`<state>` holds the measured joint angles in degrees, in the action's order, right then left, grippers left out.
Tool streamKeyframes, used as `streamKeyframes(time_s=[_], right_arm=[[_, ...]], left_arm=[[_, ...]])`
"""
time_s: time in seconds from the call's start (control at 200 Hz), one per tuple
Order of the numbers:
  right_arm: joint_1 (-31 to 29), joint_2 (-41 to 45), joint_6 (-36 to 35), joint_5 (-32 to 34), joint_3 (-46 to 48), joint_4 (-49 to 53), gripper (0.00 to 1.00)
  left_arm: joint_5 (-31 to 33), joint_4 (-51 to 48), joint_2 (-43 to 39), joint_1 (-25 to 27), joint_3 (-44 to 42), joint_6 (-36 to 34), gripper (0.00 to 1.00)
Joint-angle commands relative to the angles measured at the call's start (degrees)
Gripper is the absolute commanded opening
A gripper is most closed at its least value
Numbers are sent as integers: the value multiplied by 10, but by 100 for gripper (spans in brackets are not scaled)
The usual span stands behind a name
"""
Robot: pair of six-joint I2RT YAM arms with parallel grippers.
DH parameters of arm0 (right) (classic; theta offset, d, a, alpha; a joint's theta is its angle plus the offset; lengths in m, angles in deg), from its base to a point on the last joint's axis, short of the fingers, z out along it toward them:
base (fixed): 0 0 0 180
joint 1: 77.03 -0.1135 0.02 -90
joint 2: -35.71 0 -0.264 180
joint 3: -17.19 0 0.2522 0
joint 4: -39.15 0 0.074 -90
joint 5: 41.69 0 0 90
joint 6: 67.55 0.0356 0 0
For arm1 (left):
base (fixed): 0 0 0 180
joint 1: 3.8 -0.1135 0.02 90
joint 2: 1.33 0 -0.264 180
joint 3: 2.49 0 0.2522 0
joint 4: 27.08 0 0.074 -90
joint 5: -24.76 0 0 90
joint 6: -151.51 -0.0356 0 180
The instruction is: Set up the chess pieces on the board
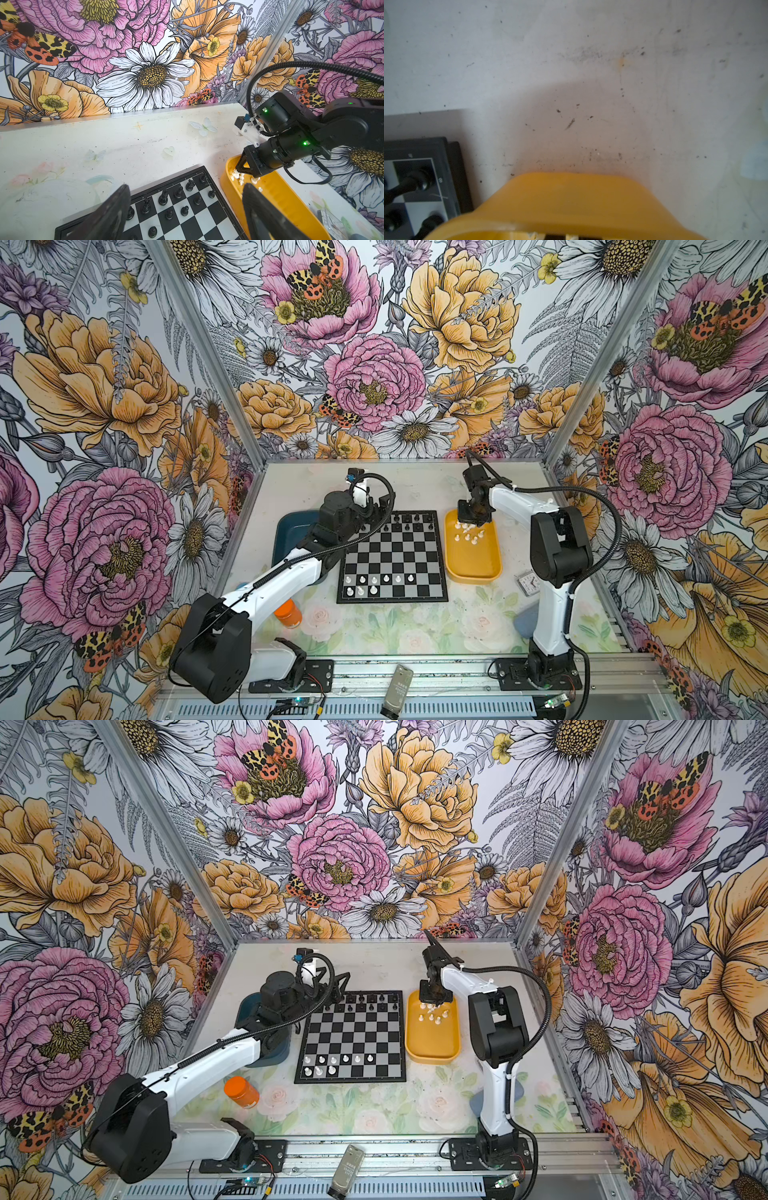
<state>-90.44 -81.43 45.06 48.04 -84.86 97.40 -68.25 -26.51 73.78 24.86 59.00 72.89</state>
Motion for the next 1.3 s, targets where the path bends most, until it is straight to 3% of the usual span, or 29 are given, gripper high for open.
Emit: streamKeyframes(time_s=[0.0,0.085,1.296], right_arm=[[3,-15,0,-3,-14,-4,4],[3,-13,0,-1,-13,-4,0],[4,40,-3,8,-13,25,0]], left_arm=[[12,-4,-4,3,5,-14,86],[12,-4,-4,3,5,-14,86],[12,-1,-15,1,-5,-12,86]])
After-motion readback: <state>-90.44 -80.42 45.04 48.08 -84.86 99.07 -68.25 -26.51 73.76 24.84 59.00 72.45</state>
